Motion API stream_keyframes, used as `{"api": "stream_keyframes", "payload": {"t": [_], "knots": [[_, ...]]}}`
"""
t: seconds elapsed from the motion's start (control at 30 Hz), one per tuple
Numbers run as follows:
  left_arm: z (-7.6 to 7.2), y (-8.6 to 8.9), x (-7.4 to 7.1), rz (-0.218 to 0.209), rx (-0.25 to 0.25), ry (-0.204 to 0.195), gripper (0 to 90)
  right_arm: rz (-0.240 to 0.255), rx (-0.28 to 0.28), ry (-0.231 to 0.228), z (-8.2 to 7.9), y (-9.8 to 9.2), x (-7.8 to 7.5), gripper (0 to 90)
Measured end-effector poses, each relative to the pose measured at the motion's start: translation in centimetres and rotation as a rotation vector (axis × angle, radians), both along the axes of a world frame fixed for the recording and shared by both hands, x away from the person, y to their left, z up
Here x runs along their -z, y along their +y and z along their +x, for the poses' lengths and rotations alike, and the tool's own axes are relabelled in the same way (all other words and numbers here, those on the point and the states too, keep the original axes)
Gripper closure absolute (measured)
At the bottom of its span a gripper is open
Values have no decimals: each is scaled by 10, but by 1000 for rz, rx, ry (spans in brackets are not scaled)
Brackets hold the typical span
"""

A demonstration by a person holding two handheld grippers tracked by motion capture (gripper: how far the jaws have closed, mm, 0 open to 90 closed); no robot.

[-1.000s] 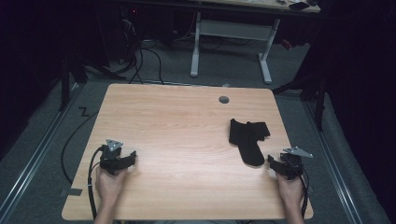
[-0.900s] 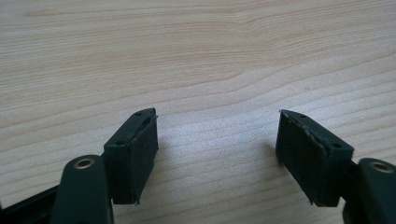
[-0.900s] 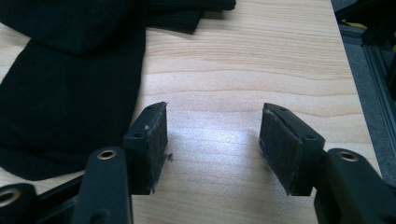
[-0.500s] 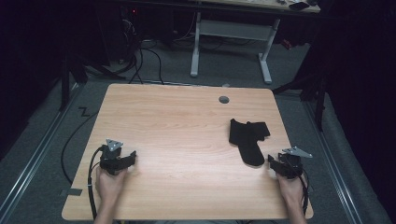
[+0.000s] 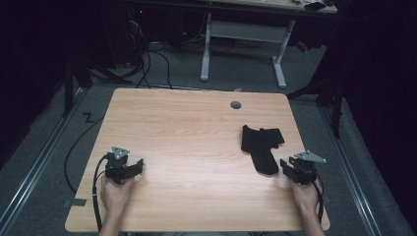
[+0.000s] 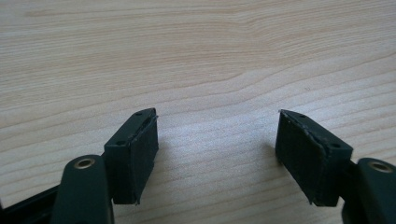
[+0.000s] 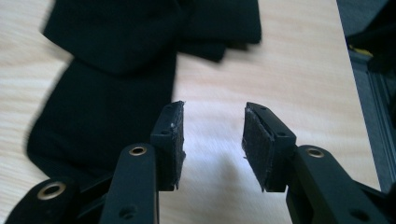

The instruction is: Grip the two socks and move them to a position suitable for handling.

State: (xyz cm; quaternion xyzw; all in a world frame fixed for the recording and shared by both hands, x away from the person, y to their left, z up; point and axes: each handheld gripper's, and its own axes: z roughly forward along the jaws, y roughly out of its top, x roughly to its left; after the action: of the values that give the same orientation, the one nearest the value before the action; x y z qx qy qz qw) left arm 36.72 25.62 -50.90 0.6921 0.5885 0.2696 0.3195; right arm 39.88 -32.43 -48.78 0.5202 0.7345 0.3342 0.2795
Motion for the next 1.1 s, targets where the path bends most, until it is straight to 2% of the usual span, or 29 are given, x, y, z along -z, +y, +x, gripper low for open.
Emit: {"api": "stream_keyframes", "payload": {"t": [0.27,0.5,0.73,0.8,0.87,0.97,1.1], "knots": [[0,0,0,0,0,0,305,8,-62,-28,14,20,-18,586],[0,0,0,0,0,-1,305,8,-91,-23,28,34,-25,567],[0,0,0,0,0,0,306,-6,-170,-19,43,69,-31,509],[0,0,0,-1,0,0,305,-37,-192,-7,49,80,-31,501],[0,0,0,-1,0,1,306,-48,-186,-9,55,86,-30,490],[0,0,0,-1,0,0,307,-36,-175,-5,61,86,-32,475],[0,0,0,-2,0,-1,308,-26,-191,-5,64,91,-35,455]]}}
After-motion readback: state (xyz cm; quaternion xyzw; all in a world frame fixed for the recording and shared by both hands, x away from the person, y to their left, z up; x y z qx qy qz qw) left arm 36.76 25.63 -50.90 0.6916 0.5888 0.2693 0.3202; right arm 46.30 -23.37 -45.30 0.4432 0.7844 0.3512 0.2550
